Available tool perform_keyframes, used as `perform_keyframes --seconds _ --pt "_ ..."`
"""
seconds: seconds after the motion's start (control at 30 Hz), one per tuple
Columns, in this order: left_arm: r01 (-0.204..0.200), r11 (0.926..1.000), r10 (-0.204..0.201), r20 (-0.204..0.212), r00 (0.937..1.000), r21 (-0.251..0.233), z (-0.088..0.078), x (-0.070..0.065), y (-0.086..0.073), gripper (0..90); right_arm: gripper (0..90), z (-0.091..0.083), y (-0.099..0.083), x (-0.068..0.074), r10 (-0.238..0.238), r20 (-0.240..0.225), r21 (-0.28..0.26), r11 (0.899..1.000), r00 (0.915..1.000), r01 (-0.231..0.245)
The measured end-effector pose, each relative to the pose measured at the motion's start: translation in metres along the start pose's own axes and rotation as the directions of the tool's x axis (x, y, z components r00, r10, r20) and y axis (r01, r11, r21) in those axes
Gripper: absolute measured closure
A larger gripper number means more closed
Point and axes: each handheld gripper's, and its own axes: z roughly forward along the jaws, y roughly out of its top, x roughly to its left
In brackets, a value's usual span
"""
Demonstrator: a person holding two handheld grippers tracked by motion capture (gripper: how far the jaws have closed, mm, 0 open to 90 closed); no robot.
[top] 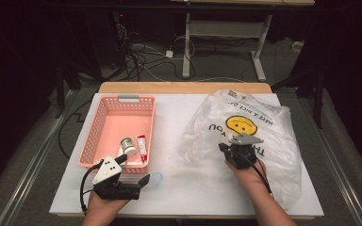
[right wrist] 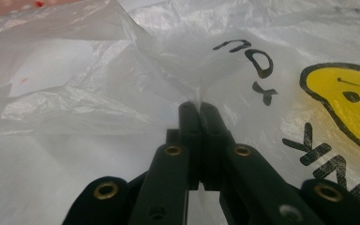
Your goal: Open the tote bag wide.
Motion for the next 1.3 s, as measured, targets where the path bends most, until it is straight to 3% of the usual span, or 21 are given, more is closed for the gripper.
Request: perform_keyframes --seconds 0.1,0.2,0.23,0.3,0.4,0.47,0.53,0.57,0.6,0.7,0.77,0.83,0.97,1.03,1.07,1.13,1.17,1.2,1.23,1.27,1.3 --pt "0.000 1.0000 0.000 0.003 1.0000 -0.001 0.001 0.001 0.000 0.0 90.0 0.031 0.015 -0.003 0.047 0.035 0.011 0.999 0.9983 -0.048" --pt "0.003 1.0000 -0.003 0.007 1.0000 -0.002 0.002 0.002 0.000 0.0 90.0 0.043 0.019 -0.001 0.061 0.022 0.024 0.998 0.9979 -0.061" --pt "0.003 1.0000 -0.003 0.008 1.0000 -0.004 0.002 0.003 0.001 0.0 77.3 0.048 0.024 0.004 0.065 -0.009 0.026 0.998 0.9978 -0.065" --pt "0.004 1.0000 -0.004 0.009 0.9999 -0.005 0.002 0.004 0.001 0.0 71.9 0.046 0.027 0.007 0.058 -0.025 0.016 0.998 0.9980 -0.058" --pt "0.002 1.0000 -0.002 0.014 0.9999 -0.001 0.003 0.005 0.001 0.0 59.1 0.025 0.033 0.011 0.016 -0.042 -0.027 0.999 0.9990 -0.017" --pt "-0.001 1.0000 0.001 0.016 0.9999 -0.001 0.003 0.004 0.001 0.0 56.6 0.004 0.032 0.004 -0.001 -0.035 -0.049 0.999 0.9994 0.000" --pt "-0.007 1.0000 0.007 0.015 0.9999 -0.002 0.002 0.002 0.001 0.0 55.2 -0.018 0.025 -0.009 0.001 -0.008 -0.070 0.998 1.0000 -0.002" --pt "-0.009 0.9999 0.009 0.015 0.9998 -0.004 0.002 0.001 0.001 0.0 54.5 -0.038 0.011 -0.025 0.019 0.025 -0.074 0.997 0.9995 -0.017" --pt "-0.011 0.9999 0.011 0.014 0.9998 -0.004 0.002 0.001 0.001 0.0 54.5 -0.038 0.011 -0.025 0.019 0.025 -0.074 0.997 0.9995 -0.017" --pt "-0.016 0.9999 0.016 0.014 0.9998 -0.005 0.002 -0.001 0.002 0.0 54.2 -0.061 -0.017 -0.052 0.066 0.077 -0.063 0.996 0.9948 -0.062" --pt "-0.019 0.9998 0.019 0.013 0.9997 -0.005 0.003 -0.003 0.003 0.0 53.8 -0.080 -0.045 -0.079 0.119 0.127 -0.048 0.992 0.9848 -0.113" --pt "-0.021 0.9998 0.021 0.014 0.9997 -0.003 0.003 -0.003 0.003 0.0 53.2 -0.085 -0.053 -0.088 0.137 0.144 -0.043 0.990 0.9801 -0.132" --pt "-0.021 0.9998 0.021 0.015 0.9997 0.001 0.005 -0.003 0.002 0.0 48.5 -0.098 -0.083 -0.121 0.225 0.201 -0.040 0.974 0.9534 -0.221" --pt "-0.020 0.9998 0.020 0.015 0.9997 0.001 0.006 -0.003 0.003 0.0 43.9 -0.095 -0.095 -0.134 0.275 0.230 -0.021 0.961 0.9335 -0.277" --pt "-0.019 0.9998 0.019 0.015 0.9997 0.000 0.006 -0.003 0.003 0.0 43.9 -0.095 -0.095 -0.134 0.275 0.230 -0.021 0.961 0.9335 -0.277" --pt "-0.019 0.9998 0.019 0.015 0.9997 -0.003 0.005 -0.003 0.003 0.0 39.4 -0.088 -0.100 -0.140 0.288 0.275 0.010 0.953 0.9172 -0.302" --pt "-0.021 0.9998 0.021 0.015 0.9997 -0.005 0.005 -0.003 0.004 0.0 39.7 -0.086 -0.101 -0.143 0.307 0.269 0.026 0.945 0.9126 -0.326" --pt "-0.022 0.9997 0.023 0.014 0.9996 -0.006 0.005 -0.003 0.004 0.0 42.7 -0.086 -0.100 -0.143 0.307 0.267 0.021 0.946 0.9134 -0.324" --pt "-0.024 0.9997 0.024 0.014 0.9996 -0.006 0.005 -0.003 0.004 0.0 54.1 -0.085 -0.100 -0.142 0.309 0.262 0.042 0.943 0.9143 -0.330" --pt "-0.024 0.9997 0.024 0.015 0.9996 -0.006 0.005 -0.003 0.004 0.0 54.1 -0.085 -0.100 -0.142 0.309 0.262 0.042 0.943 0.9143 -0.330" --pt "-0.026 0.9997 0.026 0.017 0.9995 -0.005 0.006 -0.003 0.004 0.0 62.2 -0.084 -0.100 -0.140 0.288 0.280 0.054 0.948 0.9159 -0.314"
